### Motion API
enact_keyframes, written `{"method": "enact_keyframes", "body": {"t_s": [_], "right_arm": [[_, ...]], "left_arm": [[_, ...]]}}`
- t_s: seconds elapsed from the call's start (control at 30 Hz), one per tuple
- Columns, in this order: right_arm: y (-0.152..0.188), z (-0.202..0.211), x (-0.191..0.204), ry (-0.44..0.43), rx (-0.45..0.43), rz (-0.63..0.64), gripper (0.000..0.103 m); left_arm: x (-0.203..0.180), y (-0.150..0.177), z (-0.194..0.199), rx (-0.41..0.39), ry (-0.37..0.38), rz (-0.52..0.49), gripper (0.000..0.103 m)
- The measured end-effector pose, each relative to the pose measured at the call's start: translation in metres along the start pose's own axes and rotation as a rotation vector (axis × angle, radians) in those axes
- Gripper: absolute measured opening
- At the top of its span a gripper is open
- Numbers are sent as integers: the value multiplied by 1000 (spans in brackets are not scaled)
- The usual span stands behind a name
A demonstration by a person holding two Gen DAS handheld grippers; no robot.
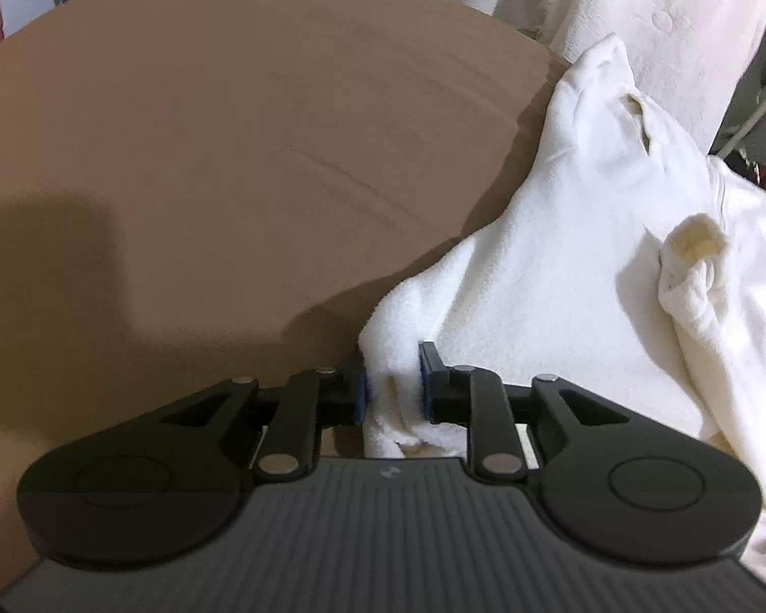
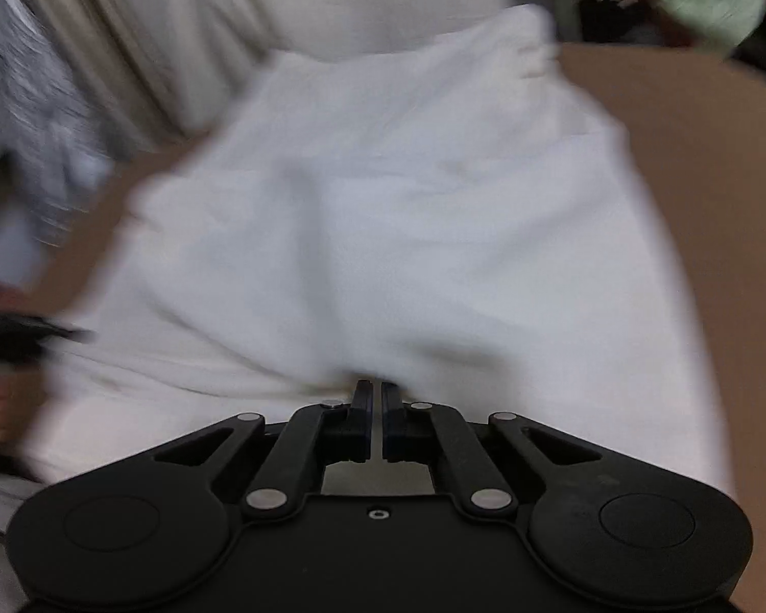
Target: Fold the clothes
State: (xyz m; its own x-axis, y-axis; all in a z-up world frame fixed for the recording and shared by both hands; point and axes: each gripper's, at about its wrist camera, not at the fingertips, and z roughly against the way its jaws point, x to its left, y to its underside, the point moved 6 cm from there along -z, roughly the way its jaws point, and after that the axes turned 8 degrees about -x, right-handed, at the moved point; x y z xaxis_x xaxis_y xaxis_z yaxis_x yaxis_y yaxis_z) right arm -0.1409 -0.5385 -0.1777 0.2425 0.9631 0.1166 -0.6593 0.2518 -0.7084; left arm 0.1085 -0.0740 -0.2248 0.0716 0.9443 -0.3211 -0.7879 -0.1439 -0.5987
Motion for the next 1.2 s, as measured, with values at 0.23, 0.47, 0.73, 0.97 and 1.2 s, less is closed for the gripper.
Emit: {"method": "enact_keyframes", "body": {"t_s": [0.23,0.47,0.73,0.97,1.2], "right_arm": [[2,32,-55,-192,-102,-266,31],[-13,31,-40,-247,-114,-195,49],[-39,21,43,-679,-27,-52,54],[-50,-28,82,-709,74,66,55],[-45,-52,117,-501,82,179,56]], "left_arm": [[5,-31,47,-127,-221,-71,50],[-34,-49,83,-289,33,-41,57],[-134,-31,29,-101,192,-226,79],[-165,-26,16,-96,217,-218,83],[-167,-22,44,-230,216,-224,17]]}}
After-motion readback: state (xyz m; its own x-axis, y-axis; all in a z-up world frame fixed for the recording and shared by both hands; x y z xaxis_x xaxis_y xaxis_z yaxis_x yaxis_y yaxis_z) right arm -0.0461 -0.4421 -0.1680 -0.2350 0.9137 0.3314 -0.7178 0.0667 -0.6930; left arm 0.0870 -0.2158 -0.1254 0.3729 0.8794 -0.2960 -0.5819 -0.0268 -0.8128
